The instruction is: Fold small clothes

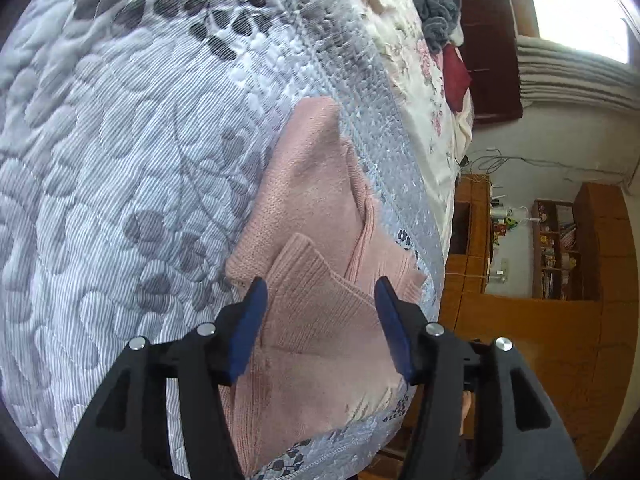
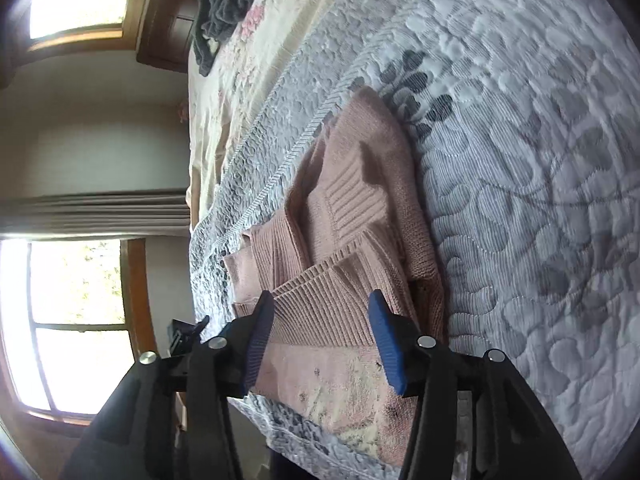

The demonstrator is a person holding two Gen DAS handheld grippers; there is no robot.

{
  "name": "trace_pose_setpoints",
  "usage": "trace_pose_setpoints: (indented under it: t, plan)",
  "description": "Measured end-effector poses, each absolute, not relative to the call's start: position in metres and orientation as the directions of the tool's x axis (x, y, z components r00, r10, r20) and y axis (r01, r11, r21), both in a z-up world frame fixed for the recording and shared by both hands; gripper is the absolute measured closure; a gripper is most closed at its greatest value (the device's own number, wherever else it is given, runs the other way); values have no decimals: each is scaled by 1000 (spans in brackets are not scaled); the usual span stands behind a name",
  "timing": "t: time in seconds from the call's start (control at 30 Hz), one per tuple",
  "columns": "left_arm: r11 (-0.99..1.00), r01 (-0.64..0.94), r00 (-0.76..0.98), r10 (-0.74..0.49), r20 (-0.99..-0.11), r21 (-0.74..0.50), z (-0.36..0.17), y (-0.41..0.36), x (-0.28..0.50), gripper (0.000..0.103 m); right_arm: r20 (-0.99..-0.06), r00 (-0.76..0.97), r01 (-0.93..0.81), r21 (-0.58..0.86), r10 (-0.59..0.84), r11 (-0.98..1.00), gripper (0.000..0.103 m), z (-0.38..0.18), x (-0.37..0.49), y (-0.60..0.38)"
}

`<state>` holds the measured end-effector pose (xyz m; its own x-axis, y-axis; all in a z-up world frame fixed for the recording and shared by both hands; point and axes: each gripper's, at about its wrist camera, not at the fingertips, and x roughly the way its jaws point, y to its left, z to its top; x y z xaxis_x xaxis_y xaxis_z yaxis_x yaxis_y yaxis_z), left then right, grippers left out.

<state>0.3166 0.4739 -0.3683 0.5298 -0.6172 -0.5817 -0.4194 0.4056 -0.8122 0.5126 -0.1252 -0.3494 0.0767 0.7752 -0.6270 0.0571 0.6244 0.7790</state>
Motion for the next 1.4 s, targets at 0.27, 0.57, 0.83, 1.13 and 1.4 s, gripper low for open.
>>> trace_pose_setpoints:
  t: [0.27,0.57,0.83,1.13,1.4]
  plan:
    - [629,-344,419,-561,-714,-697,-359,456,334,45,-804,97,-224,557,587,799,53,-335,505,-83]
    - [734,-293,346,-515,-784,-612,-372,434,351,53,-858,117,-317,444,500,838,59,-357,505,-63]
    - [814,-208,345,-458,-819,-542,-360,416,347,94,-877,189,-421,334,442,843,82,-348,488,-56]
    - [799,-180,438,-457,-774,-574,-342,417,333,96,-863,227,-439,323,451,838,96,-337,483,-64]
    - [783,-107,547,-468,-694,-613,-295,422,309,96,-815,322,-452,316,483,834,97,-295,466,-73]
